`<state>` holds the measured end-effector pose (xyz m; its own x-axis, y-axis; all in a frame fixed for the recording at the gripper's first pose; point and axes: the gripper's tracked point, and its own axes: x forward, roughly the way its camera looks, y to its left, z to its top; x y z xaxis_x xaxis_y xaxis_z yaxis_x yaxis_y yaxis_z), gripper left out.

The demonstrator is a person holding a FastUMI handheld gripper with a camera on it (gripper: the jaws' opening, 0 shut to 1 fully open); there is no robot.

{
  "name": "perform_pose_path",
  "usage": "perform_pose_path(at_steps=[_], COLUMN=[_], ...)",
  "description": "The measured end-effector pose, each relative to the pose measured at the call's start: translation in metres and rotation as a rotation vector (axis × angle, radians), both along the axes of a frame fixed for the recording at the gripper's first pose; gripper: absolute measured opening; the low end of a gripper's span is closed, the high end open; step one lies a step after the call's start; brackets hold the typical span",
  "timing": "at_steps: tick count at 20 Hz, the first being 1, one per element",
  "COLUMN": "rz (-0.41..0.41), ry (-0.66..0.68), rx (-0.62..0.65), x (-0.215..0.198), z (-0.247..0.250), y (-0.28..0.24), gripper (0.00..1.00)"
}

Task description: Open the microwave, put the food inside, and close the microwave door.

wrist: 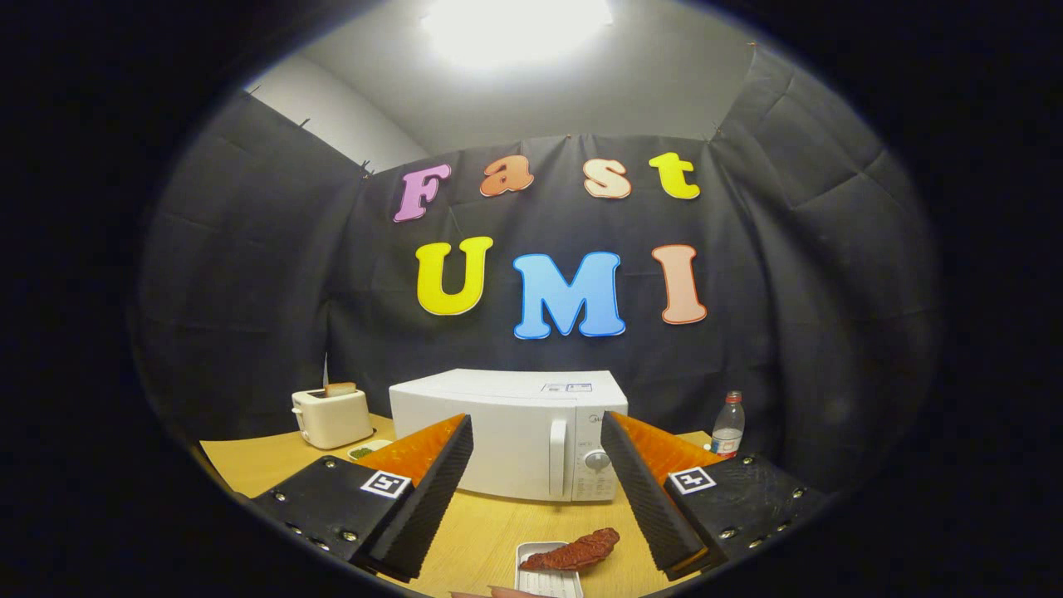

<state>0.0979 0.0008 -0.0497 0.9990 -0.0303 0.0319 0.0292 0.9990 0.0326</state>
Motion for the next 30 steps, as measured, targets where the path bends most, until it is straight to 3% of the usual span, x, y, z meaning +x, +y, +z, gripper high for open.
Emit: perform_pose_path(at_steps=[25, 28, 29, 30], rz=[-0.147, -0.171, -0.180, -0.173], ry=[0.124, 0.138, 0.145, 0.144], rx=[-0.001, -0.004, -0.008, -0.009], x=[0.171, 0.187, 0.189, 0.193], z=[-0.127, -0.145, -0.150, -0.152], y=[-0.034, -0.042, -0.045, -0.044], gripper=[0.97, 0.93, 0.81, 0.78])
